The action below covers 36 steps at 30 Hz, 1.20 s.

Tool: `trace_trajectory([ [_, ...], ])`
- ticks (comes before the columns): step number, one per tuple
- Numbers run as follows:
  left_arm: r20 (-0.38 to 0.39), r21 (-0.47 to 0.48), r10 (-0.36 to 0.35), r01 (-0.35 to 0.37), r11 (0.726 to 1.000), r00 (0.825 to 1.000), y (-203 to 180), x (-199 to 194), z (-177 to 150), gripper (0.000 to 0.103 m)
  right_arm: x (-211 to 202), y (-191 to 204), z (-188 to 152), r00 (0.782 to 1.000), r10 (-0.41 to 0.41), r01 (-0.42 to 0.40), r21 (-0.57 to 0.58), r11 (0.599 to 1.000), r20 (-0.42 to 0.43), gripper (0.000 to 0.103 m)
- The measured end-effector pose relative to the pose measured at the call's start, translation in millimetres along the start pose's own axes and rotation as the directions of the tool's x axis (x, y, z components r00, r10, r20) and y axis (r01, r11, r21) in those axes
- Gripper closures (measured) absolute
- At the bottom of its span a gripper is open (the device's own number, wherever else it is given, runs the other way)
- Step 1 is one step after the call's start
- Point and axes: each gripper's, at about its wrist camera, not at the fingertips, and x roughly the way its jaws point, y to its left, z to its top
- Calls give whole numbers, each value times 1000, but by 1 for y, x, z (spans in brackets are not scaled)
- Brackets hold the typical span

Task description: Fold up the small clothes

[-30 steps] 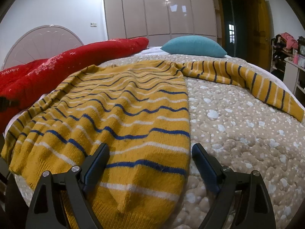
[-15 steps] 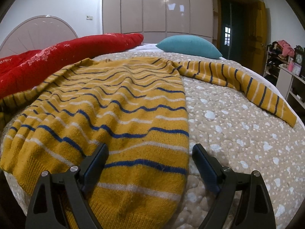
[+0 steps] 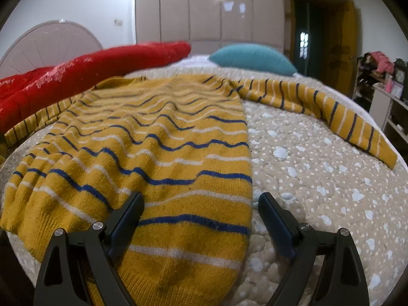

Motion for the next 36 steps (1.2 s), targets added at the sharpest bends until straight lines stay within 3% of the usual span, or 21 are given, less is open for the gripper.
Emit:
trace_trajectory([
  [2,-52,30,-51,52,998,997,-21,9,-15,50,0,-8,18,991,66,-66,0,998,-113,18],
  [4,-91,52,-61,66,996,994,-37,19,-26,49,-19,-31,30,981,178,-170,90,981,-83,19],
  [6,-95,78,-52,59,995,994,-52,25,-33,38,-35,-53,34,983,179,-172,140,975,-42,18],
  [8,-100,77,-87,95,993,991,-61,25,-38,25,-38,-73,29,984,170,-158,174,972,-58,18],
  [11,-141,58,-196,205,977,971,-76,31,-42,20,-27,-94,9,962,238,-195,273,942,-132,19],
  [15,-152,101,-157,173,980,976,-97,36,-52,21,-27,-87,3,945,305,-265,273,925,-115,24],
  [16,-145,112,-132,149,982,981,-100,36,-52,31,-24,-79,5,932,343,-301,277,912,-118,25],
  [17,-145,125,-112,131,983,983,-102,36,-51,58,-21,-75,6,926,358,-315,276,908,-121,26],
  [18,-166,134,-106,129,983,980,-104,38,-48,69,-14,-66,8,917,375,-330,266,906,-138,27],
  [19,-180,124,-112,135,983,977,-102,38,-44,78,-10,-60,9,919,366,-324,249,913,-147,35],
  [20,-188,110,-122,144,983,975,-100,39,-40,89,-6,-54,10,928,342,-306,220,926,-149,55],
  [21,-193,100,-131,153,983,972,-99,38,-37,90,-2,-49,12,931,330,-297,201,933,-157,61],
  [23,-174,117,-110,132,984,979,-98,29,-33,91,3,-50,17,919,358,-319,222,922,-165,93],
  [25,-141,151,-65,86,985,988,-96,15,-33,92,2,-56,20,887,433,-378,283,882,-164,93],
  [26,-129,159,-49,69,985,990,-93,8,-33,92,-1,-59,19,880,448,-391,296,872,-157,94],
  [29,-145,131,-68,87,988,987,-79,-6,-37,92,-17,-63,10,857,491,-430,306,850,-159,94],
  [36,-205,69,-61,76,995,977,-47,-14,-73,91,-52,-61,-34,812,538,-466,305,831,-224,94],
])
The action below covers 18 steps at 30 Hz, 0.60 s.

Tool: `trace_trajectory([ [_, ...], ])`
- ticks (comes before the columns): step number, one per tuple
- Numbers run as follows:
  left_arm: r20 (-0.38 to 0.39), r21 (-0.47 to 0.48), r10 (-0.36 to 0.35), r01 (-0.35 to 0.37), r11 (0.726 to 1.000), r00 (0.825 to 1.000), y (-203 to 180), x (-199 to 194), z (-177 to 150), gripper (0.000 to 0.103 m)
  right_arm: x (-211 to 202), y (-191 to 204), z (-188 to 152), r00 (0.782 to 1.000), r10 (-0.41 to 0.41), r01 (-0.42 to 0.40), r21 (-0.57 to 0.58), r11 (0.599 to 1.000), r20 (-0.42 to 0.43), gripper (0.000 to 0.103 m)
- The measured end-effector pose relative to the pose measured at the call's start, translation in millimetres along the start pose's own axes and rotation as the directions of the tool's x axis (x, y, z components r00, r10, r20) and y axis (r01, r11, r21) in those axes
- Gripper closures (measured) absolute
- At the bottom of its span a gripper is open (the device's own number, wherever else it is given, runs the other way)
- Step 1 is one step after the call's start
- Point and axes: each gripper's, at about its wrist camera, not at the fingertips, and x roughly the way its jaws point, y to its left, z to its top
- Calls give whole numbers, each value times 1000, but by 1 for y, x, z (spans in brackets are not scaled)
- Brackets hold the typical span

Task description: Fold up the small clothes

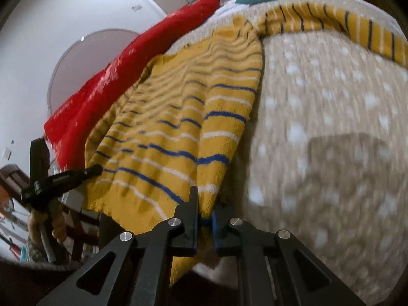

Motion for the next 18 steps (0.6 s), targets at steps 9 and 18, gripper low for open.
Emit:
trace_trajectory([
  [9,171,22,17,-21,1000,985,-4,-40,13,52,-29,-15,15,993,-91,92,-3,996,78,80],
  [18,204,148,-31,1,989,979,-52,-35,27,31,-92,-145,86,926,-293,197,358,913,237,53],
])
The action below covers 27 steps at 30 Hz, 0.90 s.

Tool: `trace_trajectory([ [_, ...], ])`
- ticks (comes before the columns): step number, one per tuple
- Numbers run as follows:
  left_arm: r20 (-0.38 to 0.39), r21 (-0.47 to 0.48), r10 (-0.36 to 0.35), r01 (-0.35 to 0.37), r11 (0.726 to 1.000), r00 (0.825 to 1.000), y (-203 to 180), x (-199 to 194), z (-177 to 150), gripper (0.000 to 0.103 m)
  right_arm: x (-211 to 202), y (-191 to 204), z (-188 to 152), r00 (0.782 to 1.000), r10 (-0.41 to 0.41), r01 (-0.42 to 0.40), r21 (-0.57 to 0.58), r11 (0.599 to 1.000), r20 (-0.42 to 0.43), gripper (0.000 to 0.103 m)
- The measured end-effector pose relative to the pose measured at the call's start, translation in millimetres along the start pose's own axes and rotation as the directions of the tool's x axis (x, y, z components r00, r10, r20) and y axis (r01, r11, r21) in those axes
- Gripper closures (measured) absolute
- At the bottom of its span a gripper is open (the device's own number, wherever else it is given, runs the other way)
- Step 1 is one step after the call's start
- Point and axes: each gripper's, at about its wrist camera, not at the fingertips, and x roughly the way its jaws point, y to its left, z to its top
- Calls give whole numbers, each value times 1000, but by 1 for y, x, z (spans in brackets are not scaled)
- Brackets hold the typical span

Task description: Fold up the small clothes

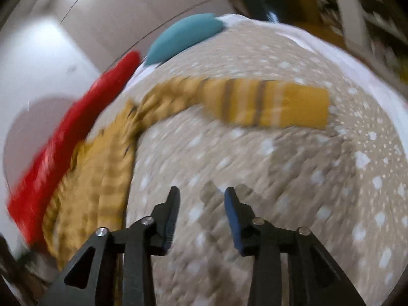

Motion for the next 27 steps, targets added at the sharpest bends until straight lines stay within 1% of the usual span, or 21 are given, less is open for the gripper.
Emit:
trace_trajectory([
  [1,-18,9,-5,5,1000,1000,-5,6,0,31,3,-10,7,1000,12,-12,45,999,6,46],
  [3,-41,23,-9,10,1000,999,-13,14,-1,31,7,-31,24,999,25,-31,142,989,43,45],
  [4,-50,32,-10,12,999,999,-18,17,-2,31,10,-42,34,997,27,-39,187,982,67,42],
  [6,-63,45,-5,8,999,998,-27,22,-2,31,14,-54,49,995,13,-38,247,968,104,41],
  [7,-71,50,-1,4,999,997,-29,25,-2,31,17,-60,57,993,5,-36,270,962,116,47],
  [8,-80,52,4,0,999,997,-32,27,-2,31,20,-64,63,993,-5,-30,287,957,121,78],
  [9,-91,54,8,-3,999,996,-35,30,-2,31,23,-66,68,993,-13,-22,294,956,118,94],
  [10,-100,55,12,-6,998,995,-38,33,-1,31,26,-67,75,994,-2,-29,291,956,106,98],
  [11,-103,57,15,-9,998,995,-40,35,0,31,22,-67,80,993,9,-43,287,957,119,98],
  [13,-104,66,21,-14,998,994,-46,37,3,31,1,-59,93,985,43,-85,253,964,168,98],
  [15,-108,72,23,-15,997,994,-52,41,5,31,-32,-53,111,965,114,-171,237,956,236,99],
  [16,-112,73,21,-13,997,993,-54,43,6,31,-45,-52,121,955,138,-202,235,951,262,101],
  [18,-112,69,16,-8,998,994,-60,48,9,31,-73,-51,145,929,166,-249,226,942,330,100],
  [20,-109,57,7,-1,998,994,-63,50,10,31,-93,-58,170,910,141,-250,246,937,389,100],
  [21,-112,48,0,6,999,994,-65,52,10,31,-97,-60,179,908,109,-225,254,941,404,100],
  [22,-114,42,-1,6,999,993,-66,52,9,31,-101,-63,189,912,48,-166,259,952,408,99],
  [23,-118,36,-2,6,999,993,-66,53,8,31,-102,-65,196,917,-14,-99,260,960,399,95],
  [24,-120,33,-1,5,999,993,-66,54,7,31,-101,-67,199,923,-38,-70,265,962,382,94],
  [25,-123,29,2,1,1000,992,-65,55,6,31,-99,-71,197,933,-10,-92,264,960,361,90],
  [26,-128,23,6,-3,1000,992,-65,56,4,31,-95,-72,192,941,28,-120,255,959,336,73],
  [27,-139,14,6,-4,1000,990,-63,59,3,31,-91,-72,184,951,52,-130,241,962,306,61],
])
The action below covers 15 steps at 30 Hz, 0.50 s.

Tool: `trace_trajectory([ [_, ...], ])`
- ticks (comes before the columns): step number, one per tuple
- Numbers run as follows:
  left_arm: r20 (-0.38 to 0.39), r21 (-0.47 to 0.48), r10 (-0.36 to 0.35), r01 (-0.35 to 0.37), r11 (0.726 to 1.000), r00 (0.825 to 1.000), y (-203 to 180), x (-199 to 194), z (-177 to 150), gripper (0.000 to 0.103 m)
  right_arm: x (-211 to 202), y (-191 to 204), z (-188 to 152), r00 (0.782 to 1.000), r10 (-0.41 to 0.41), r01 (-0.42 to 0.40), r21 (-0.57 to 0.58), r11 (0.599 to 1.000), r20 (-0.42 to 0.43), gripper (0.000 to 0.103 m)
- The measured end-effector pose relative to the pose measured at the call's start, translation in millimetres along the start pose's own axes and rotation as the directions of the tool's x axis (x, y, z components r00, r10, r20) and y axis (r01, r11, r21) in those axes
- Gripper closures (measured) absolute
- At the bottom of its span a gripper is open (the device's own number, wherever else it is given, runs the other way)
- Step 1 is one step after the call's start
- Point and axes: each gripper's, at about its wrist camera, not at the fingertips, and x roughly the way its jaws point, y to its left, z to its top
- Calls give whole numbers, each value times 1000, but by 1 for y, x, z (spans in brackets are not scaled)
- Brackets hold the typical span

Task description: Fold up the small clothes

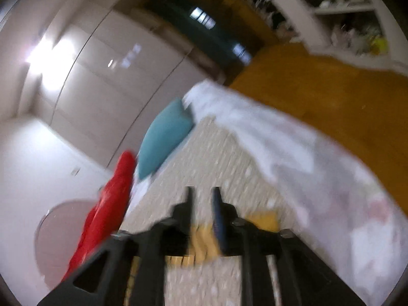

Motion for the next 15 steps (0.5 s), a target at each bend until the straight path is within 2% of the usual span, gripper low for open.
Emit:
trace_trajectory([
  [1,-10,-7,-3,3,1000,1000,0,3,0,31,4,-1,-12,999,0,0,-18,1000,-34,42],
  [2,-25,-12,-8,7,1000,1000,0,8,0,31,7,-4,-27,998,-1,-1,-34,999,-57,38],
  [6,-51,20,-7,8,1000,999,-12,16,-2,31,29,-31,-79,986,-27,23,-28,999,-167,38],
  [9,-38,54,2,0,999,999,-21,13,-5,31,57,-42,-88,983,-8,16,46,999,-185,38],
  [13,-53,39,3,-1,999,999,-16,13,-9,31,97,-35,-86,980,5,11,81,997,-201,51],
  [15,-66,21,1,1,1000,998,-11,15,-11,31,120,-31,-90,973,-30,48,71,996,-229,54],
])
